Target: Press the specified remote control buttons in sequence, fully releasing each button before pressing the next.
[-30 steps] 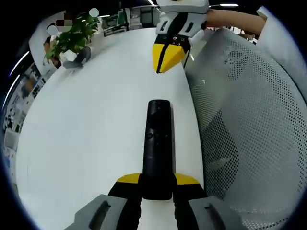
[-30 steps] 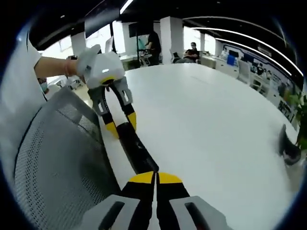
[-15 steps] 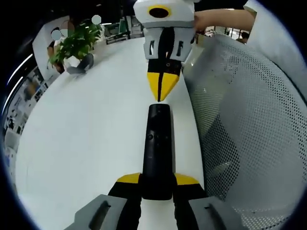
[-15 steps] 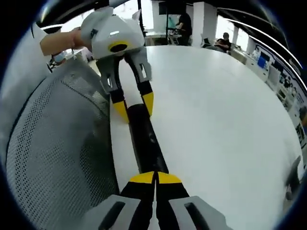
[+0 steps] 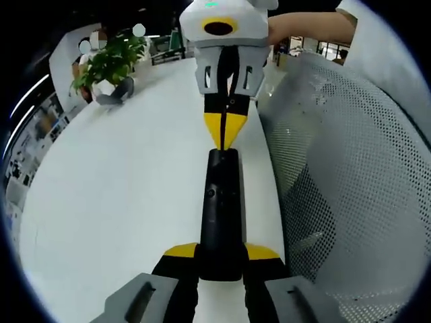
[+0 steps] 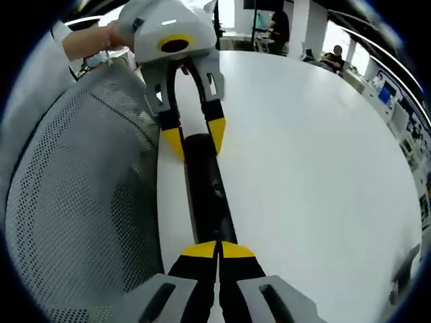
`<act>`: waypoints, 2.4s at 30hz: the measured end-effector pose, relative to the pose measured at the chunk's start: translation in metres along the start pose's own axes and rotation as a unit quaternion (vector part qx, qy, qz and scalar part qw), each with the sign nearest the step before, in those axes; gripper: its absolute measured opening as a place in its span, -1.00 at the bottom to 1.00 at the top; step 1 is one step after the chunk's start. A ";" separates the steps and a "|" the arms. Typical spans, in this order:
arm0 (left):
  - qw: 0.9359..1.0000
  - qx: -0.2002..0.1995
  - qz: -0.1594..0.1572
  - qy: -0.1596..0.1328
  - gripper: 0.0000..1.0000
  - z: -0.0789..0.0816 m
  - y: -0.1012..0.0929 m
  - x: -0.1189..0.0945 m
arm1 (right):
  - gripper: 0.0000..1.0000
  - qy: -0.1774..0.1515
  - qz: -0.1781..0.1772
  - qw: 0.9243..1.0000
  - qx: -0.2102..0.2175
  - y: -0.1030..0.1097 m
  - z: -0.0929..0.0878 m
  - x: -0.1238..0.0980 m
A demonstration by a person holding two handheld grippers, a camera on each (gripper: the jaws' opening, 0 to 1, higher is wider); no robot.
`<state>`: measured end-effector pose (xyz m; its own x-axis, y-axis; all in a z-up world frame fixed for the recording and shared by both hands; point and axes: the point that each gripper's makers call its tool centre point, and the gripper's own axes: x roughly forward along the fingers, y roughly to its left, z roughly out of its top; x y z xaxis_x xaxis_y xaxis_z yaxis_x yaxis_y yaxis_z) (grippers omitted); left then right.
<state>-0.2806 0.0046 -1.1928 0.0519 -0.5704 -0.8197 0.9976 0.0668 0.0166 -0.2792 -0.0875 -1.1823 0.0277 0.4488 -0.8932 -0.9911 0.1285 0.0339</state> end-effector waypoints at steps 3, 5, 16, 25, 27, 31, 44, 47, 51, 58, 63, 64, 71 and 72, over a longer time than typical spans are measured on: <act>1.000 -0.006 -0.004 0.005 -0.52 0.000 0.000 0.000 | -1.00 0.041 -0.003 0.999 -0.025 -0.001 -0.001 0.001; 1.000 -0.006 -0.005 0.006 -0.52 0.000 -0.001 0.000 | -1.00 0.067 -0.004 0.997 -0.034 0.000 -0.001 0.002; 0.998 -0.026 0.006 -0.054 -0.52 0.001 -0.002 -0.002 | -1.00 0.053 -0.016 0.998 -0.031 0.001 -0.002 0.001; 0.990 -0.043 0.019 -0.136 -0.52 0.001 -0.004 -0.006 | -1.00 -0.036 -0.023 0.998 0.042 -0.004 0.001 -0.002; 0.991 -0.029 0.014 -0.126 -0.52 0.004 -0.005 -0.006 | -1.00 -0.043 -0.021 0.998 0.052 -0.004 0.000 -0.004; 0.990 -0.034 0.013 -0.136 -0.52 0.001 -0.005 -0.005 | -1.00 -0.034 -0.023 0.999 0.022 -0.001 0.000 -0.003; 0.989 -0.038 0.012 -0.142 -0.52 0.000 -0.003 -0.002 | -1.00 -0.022 0.003 1.000 0.000 0.000 0.012 0.004; 0.989 -0.043 0.012 -0.143 -0.52 0.000 -0.003 -0.001 | -1.00 -0.014 0.004 1.000 -0.012 0.001 0.012 0.005; 0.988 -0.051 0.011 -0.145 -0.51 0.001 -0.003 -0.001 | -1.00 0.015 0.002 0.999 -0.043 0.002 0.011 0.007; 0.989 -0.038 0.012 -0.143 -0.51 0.002 -0.004 -0.001 | -1.00 -0.006 0.011 1.000 -0.003 0.002 0.011 0.004; 0.989 -0.025 0.009 -0.145 -0.52 0.002 -0.006 -0.001 | -1.00 -0.028 0.021 0.999 -0.003 0.005 0.018 0.005; 0.989 -0.025 0.008 -0.146 -0.52 0.002 -0.007 -0.001 | -1.00 -0.026 0.021 0.999 -0.011 0.006 0.019 0.005; 0.988 -0.023 0.004 -0.150 -0.52 0.002 -0.007 -0.001 | -1.00 -0.017 0.023 0.999 -0.030 0.009 0.020 0.009; 0.988 -0.024 0.004 -0.151 -0.52 0.002 -0.007 -0.001 | -1.00 -0.017 0.024 0.999 -0.030 0.010 0.020 0.010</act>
<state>-0.2874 0.0034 -1.1909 0.0779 -0.7870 -0.6120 0.9942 0.1069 -0.0110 -0.2867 -0.0645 -1.1818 -0.0165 0.4826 -0.8757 -0.9974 0.0535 0.0483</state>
